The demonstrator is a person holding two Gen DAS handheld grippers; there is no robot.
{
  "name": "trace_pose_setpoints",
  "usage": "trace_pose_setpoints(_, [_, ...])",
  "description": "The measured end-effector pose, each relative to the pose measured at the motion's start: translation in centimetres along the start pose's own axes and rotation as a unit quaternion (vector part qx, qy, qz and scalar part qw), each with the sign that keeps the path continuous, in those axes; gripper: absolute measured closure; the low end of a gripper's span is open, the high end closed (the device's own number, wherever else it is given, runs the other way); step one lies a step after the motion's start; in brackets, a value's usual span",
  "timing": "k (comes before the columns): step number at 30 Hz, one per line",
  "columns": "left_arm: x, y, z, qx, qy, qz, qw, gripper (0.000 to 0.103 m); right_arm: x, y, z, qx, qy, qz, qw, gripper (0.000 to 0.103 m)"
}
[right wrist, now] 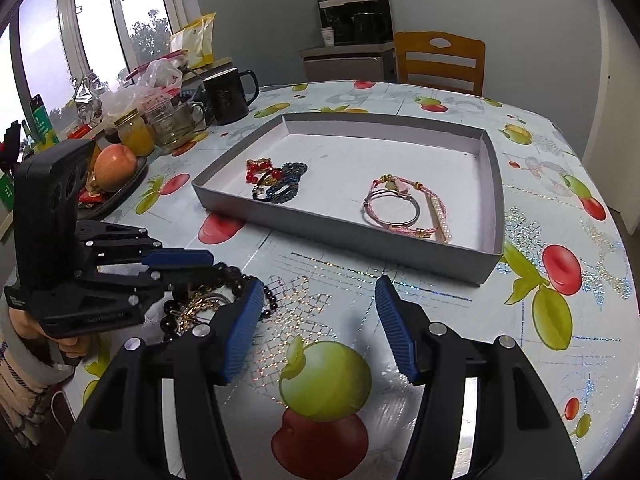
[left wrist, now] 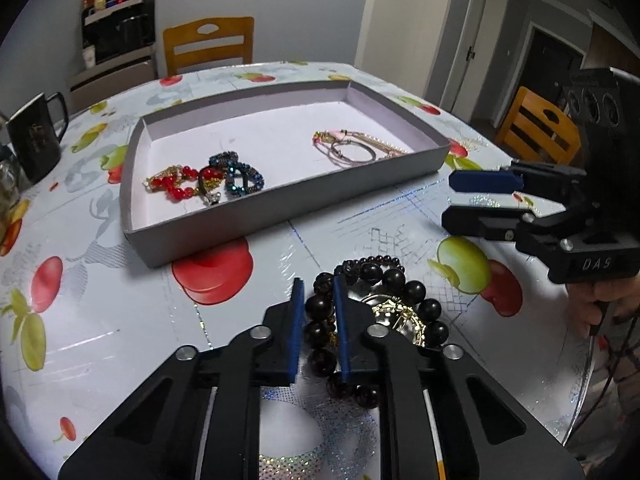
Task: Organize jewelry
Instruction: 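Close the right tool on the large black bead bracelet and lift it, then grasp gold ring bracelet with left tool while right tool holds black bead bracelet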
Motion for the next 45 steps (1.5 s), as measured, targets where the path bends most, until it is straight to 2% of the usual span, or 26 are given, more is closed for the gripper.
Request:
trace_pose_setpoints(8, [-2.9, 0.3, 1.5, 0.01, -0.016, 0.052, 0.9985, 0.089, 0.1, -0.2, -0.8, -0.007, 0.006, -0.001, 1.0, 0.045])
trace_pose_setpoints(17, [-4.4, 0.6, 3.3, 0.029, -0.031, 0.07, 0.9967, 0.089, 1.4, -0.8, -3.8, -0.056, 0.015, -0.022, 0.998, 0.045])
trace_pose_setpoints(20, [-4.9, 0.5, 4.1, 0.042, -0.035, 0.074, 0.9958, 0.089, 1.9, -0.7, -4.5, -0.066, 0.016, -0.028, 0.997, 0.059])
trace_pose_setpoints(22, [-5.2, 0.5, 4.7, 0.05, -0.036, 0.076, 0.9952, 0.088, 2.1, -0.8, -4.7, -0.071, 0.019, -0.03, 0.997, 0.078])
trace_pose_setpoints(24, [-5.3, 0.5, 4.9, 0.054, -0.036, 0.077, 0.9949, 0.088, 2.1, -0.9, -4.8, -0.073, 0.022, -0.029, 0.997, 0.089])
trace_pose_setpoints(29, [-4.6, 0.4, 3.7, 0.042, -0.011, 0.069, 0.9967, 0.086, 1.0, -1.3, -4.5, -0.077, 0.014, -0.017, 0.997, 0.089])
trace_pose_setpoints(32, [-3.9, 0.3, 2.6, 0.024, -0.003, 0.062, 0.9978, 0.074, 0.3, -1.6, -4.2, -0.08, 0.006, -0.011, 0.997, 0.089])
trace_pose_setpoints(33, [-3.8, 0.3, 2.3, 0.02, 0.001, 0.06, 0.998, 0.067, 0.1, -1.7, -4.1, -0.079, 0.004, -0.01, 0.997, 0.089])
trace_pose_setpoints(34, [-3.6, 0.2, 2.0, 0.016, 0.005, 0.057, 0.9982, 0.066, -0.1, -1.7, -3.9, -0.078, 0.004, -0.009, 0.997, 0.089])
trace_pose_setpoints(45, [-1.5, -0.2, 0.6, -0.011, 0.003, 0.018, 0.9998, 0.066, -3.1, -3.7, -2.6, -0.066, 0.005, 0.014, 0.998, 0.089])
Point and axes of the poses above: each gripper's, at about its wrist camera, not at the fingertips, and x roughly the way its jaws point, z to its right, y to its top, the point moved 7 cm from there along x, roughly the way its jaws point, and after that the axes turned 14 degrees about -z, right-handed, at the moved point
